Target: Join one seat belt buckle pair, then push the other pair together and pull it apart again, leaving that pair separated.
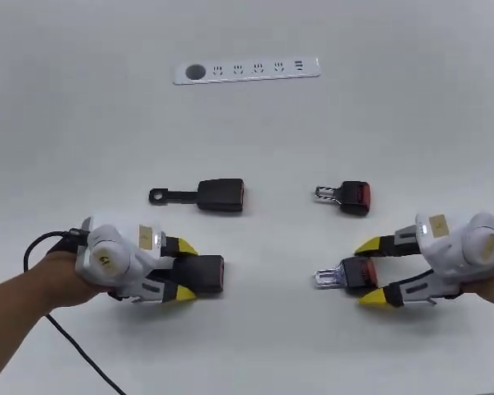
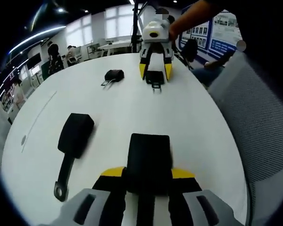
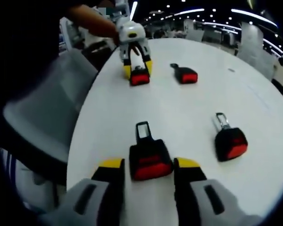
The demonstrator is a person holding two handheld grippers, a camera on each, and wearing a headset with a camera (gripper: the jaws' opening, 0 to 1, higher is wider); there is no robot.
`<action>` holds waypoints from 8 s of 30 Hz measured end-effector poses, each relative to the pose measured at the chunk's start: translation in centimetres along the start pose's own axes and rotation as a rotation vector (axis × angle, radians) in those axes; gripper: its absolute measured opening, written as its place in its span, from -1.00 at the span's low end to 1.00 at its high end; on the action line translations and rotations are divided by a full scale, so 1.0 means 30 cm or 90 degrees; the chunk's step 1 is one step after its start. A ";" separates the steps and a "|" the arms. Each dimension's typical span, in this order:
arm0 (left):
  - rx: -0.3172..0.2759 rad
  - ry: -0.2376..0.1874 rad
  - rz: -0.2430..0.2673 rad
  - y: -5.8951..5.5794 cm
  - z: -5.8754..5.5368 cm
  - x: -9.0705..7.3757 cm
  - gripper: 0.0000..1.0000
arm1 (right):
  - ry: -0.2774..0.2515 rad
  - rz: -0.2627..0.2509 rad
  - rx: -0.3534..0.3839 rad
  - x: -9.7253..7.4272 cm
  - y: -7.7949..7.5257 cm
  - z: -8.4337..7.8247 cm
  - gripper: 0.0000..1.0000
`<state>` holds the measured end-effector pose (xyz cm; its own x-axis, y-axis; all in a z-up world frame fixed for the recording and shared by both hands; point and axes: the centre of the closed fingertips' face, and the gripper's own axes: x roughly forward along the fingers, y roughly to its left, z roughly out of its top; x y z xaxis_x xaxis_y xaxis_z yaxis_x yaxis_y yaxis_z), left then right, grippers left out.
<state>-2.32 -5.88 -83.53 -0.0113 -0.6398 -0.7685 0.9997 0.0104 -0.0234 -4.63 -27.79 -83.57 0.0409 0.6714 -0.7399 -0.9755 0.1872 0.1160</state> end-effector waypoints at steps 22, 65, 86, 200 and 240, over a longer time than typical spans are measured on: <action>0.012 0.021 -0.005 -0.013 -0.009 0.009 -0.31 | -0.100 -0.031 0.037 -0.009 -0.003 0.020 -0.30; 0.005 0.043 -0.009 -0.013 -0.007 0.009 -0.32 | -0.181 -0.026 0.022 0.252 0.036 0.282 -0.30; 0.017 0.048 -0.014 -0.010 -0.002 0.009 -0.32 | -0.169 -0.026 0.015 0.319 0.052 0.359 -0.30; 0.032 0.007 -0.039 -0.019 0.009 0.006 -0.32 | -0.166 -0.047 -0.005 0.361 0.051 0.396 -0.29; -0.003 -0.052 0.085 0.241 0.201 -0.140 0.53 | -0.160 -0.165 0.025 -0.015 -0.210 0.304 0.59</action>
<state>5.10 -7.75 -76.61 0.1236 -0.6932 -0.7100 0.9921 0.1026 0.0726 3.47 -22.73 -77.94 0.3427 0.7523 -0.5627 -0.9167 0.3988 -0.0252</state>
